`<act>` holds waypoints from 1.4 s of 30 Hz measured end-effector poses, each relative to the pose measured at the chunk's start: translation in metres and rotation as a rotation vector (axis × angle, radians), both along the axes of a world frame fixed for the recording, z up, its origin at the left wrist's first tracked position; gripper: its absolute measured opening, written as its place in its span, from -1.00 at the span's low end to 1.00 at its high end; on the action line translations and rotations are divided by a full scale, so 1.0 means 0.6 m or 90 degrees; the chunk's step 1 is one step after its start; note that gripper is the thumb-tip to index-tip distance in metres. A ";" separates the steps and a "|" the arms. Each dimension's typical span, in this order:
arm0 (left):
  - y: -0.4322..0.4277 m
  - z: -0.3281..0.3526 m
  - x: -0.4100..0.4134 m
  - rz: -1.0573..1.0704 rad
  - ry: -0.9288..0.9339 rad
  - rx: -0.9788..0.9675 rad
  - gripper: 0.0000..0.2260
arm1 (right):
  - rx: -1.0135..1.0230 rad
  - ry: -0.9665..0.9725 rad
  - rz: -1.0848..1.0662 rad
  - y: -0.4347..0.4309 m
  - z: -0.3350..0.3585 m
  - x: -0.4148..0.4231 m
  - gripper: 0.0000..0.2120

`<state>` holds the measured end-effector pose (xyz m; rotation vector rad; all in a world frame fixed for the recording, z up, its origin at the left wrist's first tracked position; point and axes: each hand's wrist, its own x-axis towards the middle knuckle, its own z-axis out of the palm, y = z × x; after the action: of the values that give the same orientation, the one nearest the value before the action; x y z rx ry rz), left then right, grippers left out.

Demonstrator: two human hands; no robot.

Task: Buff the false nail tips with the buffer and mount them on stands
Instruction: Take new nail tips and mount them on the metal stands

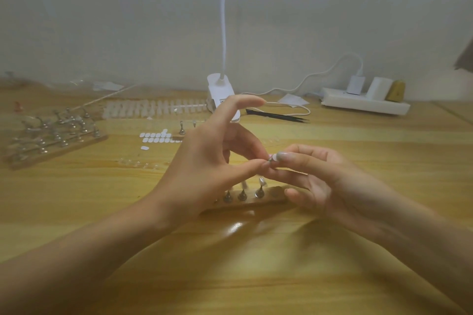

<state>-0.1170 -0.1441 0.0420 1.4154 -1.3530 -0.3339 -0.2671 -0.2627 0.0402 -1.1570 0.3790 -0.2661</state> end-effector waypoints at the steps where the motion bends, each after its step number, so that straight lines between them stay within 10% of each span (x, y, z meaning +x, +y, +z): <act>1: 0.000 0.000 0.001 0.000 0.002 -0.002 -0.44 | 0.002 0.000 -0.003 0.000 0.000 0.001 -0.96; 19: 0.002 -0.001 -0.007 0.011 -0.063 -0.065 -0.57 | 0.047 -0.048 -0.062 0.022 0.001 -0.004 -0.83; 26: 0.008 0.013 -0.006 0.016 -0.030 -0.045 -0.44 | -0.617 -0.079 -0.149 -0.005 0.025 -0.018 -0.83; 42: 0.012 0.010 -0.013 0.021 -0.409 -0.027 -0.38 | -1.016 -0.055 -0.117 -0.007 0.003 -0.018 -0.89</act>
<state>-0.1249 -0.1368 0.0481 1.5744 -1.8293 0.1950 -0.2779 -0.2671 0.0417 -2.6573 0.1346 -0.8537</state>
